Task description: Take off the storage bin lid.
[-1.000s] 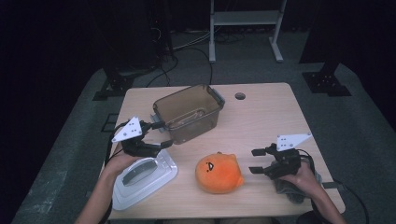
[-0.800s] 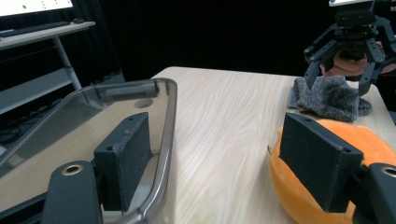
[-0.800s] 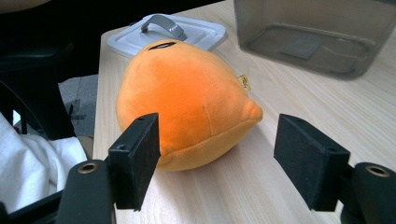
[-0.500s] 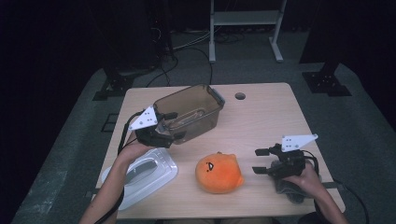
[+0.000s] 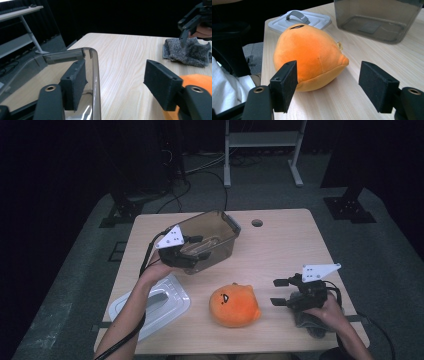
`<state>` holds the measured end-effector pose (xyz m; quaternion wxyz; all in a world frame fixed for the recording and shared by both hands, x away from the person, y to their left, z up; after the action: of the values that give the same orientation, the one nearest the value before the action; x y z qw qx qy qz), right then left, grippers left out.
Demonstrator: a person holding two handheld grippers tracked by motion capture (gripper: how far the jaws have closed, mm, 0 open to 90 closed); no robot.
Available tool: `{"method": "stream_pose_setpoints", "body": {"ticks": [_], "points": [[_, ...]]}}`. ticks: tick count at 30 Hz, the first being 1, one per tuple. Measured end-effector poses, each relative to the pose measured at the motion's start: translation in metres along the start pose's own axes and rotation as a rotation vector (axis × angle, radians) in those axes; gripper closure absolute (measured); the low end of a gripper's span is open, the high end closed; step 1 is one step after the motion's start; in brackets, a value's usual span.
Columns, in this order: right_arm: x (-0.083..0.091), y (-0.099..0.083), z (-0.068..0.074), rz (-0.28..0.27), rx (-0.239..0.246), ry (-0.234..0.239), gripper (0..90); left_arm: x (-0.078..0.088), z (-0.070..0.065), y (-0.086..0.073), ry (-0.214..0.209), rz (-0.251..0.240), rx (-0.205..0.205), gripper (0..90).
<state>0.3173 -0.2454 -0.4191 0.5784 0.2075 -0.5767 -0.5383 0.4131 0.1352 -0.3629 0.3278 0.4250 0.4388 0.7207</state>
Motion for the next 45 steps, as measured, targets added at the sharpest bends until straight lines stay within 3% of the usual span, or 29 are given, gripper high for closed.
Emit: {"method": "stream_pose_setpoints", "body": {"ticks": [18,33,45], "points": [[0.0,-0.003,0.0,0.01,-0.002,0.0,30.3,-0.014,0.008,-0.017,0.044,0.098,0.031,52.2],[-0.001,-0.002,0.001,0.008,0.0,0.003,30.3,-0.018,0.008,-0.024,0.052,0.163,0.016,66.9],[-0.001,-0.002,0.002,0.009,0.003,0.004,30.3,-0.021,0.007,-0.027,0.049,0.204,-0.009,70.4]]}}
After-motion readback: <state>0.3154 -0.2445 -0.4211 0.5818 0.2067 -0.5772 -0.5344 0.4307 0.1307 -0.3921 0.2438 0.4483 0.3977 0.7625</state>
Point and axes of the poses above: each handheld gripper's, and its own axes: x roughly backward along the jaws, y roughly out of its top, z roughly to its left, the point moved 2 cm from there along -x, roughly forward along the jaws, and after that the axes turned 7 degrees about -x, right-handed, at the moved point
